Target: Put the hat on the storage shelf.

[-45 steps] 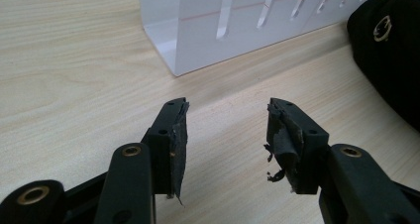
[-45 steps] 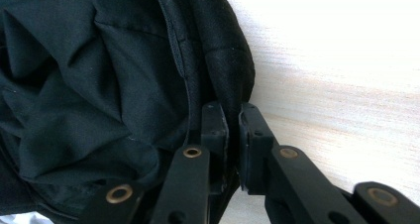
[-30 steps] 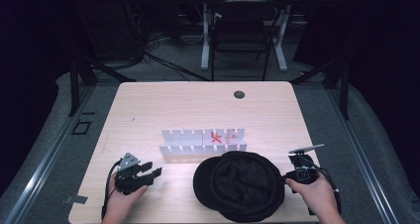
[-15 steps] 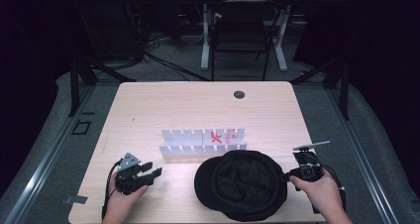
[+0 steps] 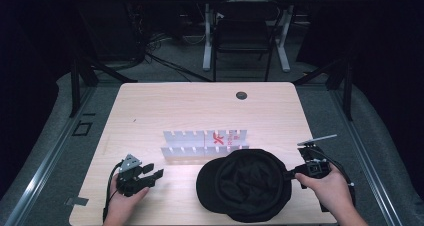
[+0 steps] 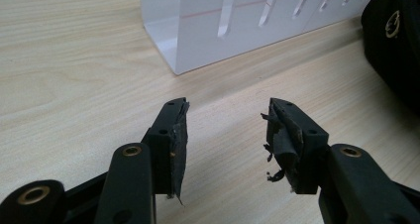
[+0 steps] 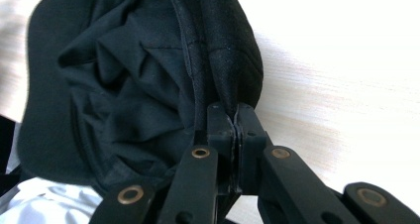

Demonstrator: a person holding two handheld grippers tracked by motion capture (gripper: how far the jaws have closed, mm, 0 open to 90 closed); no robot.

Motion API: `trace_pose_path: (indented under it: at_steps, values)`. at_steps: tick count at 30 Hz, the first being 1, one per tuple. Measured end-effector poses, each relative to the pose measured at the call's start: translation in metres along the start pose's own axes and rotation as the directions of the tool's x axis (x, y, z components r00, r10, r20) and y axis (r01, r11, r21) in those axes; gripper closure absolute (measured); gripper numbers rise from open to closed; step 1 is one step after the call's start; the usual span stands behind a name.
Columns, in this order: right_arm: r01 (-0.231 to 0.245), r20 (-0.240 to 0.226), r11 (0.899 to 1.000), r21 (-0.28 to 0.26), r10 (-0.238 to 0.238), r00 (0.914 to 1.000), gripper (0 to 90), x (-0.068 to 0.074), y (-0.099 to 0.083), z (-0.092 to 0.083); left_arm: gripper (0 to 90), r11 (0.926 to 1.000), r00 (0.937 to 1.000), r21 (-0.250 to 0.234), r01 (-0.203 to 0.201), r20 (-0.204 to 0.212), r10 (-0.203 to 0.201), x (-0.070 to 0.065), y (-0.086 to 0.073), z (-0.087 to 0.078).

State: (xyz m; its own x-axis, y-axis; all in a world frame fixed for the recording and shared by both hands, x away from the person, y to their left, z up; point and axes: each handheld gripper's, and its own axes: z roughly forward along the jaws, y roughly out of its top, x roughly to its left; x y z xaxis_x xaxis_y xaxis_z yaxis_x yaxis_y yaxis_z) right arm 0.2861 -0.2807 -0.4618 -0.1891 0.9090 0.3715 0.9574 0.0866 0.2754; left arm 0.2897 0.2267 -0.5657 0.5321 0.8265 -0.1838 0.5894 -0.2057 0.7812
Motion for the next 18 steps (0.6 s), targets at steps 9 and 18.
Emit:
trace_pose_path:
  at_steps: [9, 18]
  values:
    - [-0.004, -0.046, 1.0, 0.002, 0.004, 0.9989, 87.8, 0.009, 0.006, -0.02, 50.8, 0.9999, 1.0, -0.009, 0.005, -0.003, -0.005, -0.001, -0.001, 0.001]
    - [-0.017, -0.14, 1.0, -0.017, 0.014, 0.99, 88.0, 0.016, 0.011, -0.03, 50.8, 0.9999, 1.0, -0.01, -0.002, -0.001, 0.002, 0.0, 0.0, 0.002]
